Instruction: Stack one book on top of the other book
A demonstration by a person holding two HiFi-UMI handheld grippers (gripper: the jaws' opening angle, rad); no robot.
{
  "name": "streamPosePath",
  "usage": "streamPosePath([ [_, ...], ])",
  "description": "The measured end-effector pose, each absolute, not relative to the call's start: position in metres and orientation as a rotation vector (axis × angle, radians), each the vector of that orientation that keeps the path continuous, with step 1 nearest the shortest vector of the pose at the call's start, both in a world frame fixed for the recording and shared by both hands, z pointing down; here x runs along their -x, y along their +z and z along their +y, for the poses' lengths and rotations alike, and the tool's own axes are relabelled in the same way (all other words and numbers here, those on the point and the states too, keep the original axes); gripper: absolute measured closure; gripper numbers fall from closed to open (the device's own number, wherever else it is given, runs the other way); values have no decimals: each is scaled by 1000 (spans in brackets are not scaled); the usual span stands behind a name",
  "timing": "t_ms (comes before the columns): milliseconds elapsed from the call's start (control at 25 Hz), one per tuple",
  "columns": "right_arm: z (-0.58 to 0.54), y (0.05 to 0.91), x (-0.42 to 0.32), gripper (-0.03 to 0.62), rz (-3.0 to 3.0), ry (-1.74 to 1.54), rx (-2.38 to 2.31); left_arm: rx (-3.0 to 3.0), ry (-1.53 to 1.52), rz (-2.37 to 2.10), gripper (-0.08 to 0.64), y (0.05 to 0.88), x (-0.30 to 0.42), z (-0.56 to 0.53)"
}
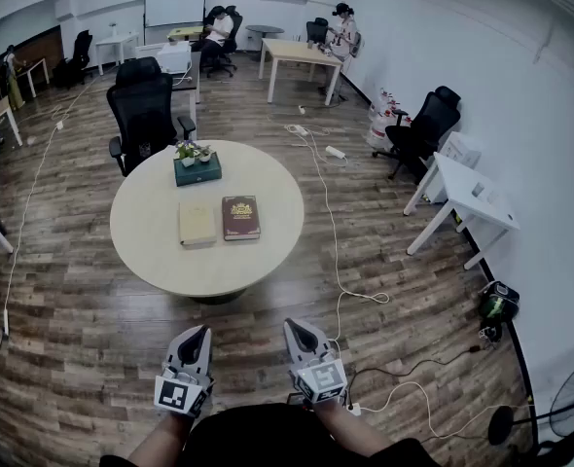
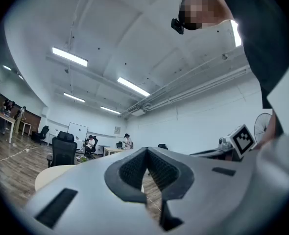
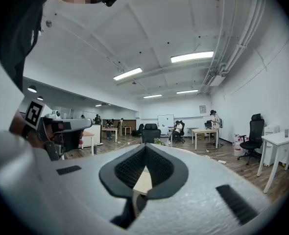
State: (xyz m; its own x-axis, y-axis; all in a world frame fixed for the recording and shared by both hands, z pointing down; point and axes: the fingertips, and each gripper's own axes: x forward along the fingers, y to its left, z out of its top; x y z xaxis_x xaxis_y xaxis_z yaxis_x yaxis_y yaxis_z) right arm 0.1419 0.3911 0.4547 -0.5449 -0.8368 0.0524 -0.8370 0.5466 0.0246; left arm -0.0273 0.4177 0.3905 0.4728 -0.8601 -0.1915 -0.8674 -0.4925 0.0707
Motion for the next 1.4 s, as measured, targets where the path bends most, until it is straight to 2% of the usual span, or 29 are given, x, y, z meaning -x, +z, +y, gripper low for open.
streamPosePath([
  [400, 397, 454, -145, 589, -2822, 112, -1435, 2675, 337, 1592, 554, 395, 26, 420],
  [880, 395, 453, -170, 589, -2824, 84, -1438, 2646, 276, 1657, 554, 407, 16, 412],
  [1400, 343, 472, -202, 589, -2896, 110, -1330, 2565, 229, 1769, 554, 420, -12, 369],
])
